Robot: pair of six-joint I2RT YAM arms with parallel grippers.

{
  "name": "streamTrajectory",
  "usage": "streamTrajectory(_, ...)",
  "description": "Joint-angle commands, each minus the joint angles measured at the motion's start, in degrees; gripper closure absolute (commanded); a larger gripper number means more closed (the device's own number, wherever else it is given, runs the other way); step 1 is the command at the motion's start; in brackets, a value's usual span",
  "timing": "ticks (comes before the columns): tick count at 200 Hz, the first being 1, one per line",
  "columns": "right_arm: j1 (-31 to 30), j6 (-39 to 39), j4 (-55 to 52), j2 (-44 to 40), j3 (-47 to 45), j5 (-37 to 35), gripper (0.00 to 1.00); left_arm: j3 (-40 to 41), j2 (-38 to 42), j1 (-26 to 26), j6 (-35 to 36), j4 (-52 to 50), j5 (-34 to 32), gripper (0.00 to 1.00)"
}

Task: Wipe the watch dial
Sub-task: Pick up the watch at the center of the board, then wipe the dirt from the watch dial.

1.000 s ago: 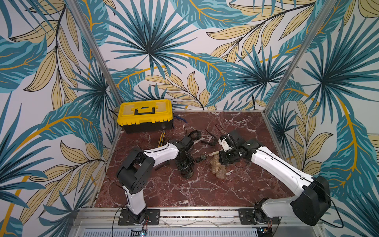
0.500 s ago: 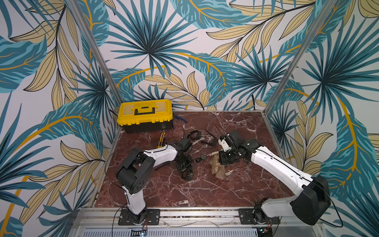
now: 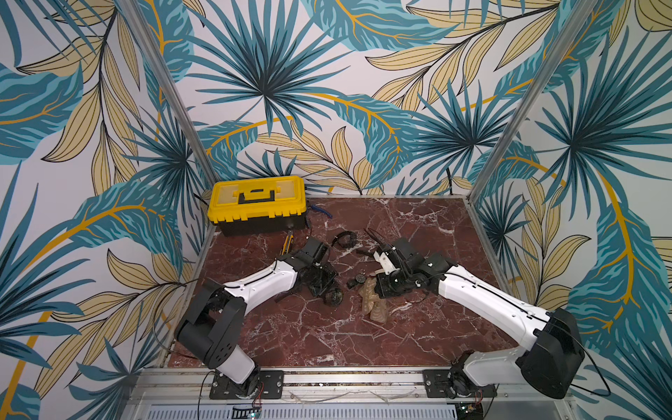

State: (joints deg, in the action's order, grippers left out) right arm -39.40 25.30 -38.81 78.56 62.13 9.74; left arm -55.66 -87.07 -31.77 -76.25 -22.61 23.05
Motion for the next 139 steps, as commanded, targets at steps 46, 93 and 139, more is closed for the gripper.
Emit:
streamTrajectory(46, -2.0, -1.4, 8.6, 5.2, 7.7, 2.2, 1.00, -2.5, 5.2, 0.2, -4.8, 9.4, -5.7, 1.00)
streamTrajectory(93, -3.6, -2.1, 7.8, 9.3, 12.4, 1.4, 1.00, -3.1, 5.9, 0.1, -6.2, 12.3, -4.4, 1.00)
streamTrajectory(139, -3.8, -1.2, 7.3, 12.9, 13.5, -5.0, 1.00, -5.9, 5.8, 0.0, -6.5, 13.3, -2.6, 1.00)
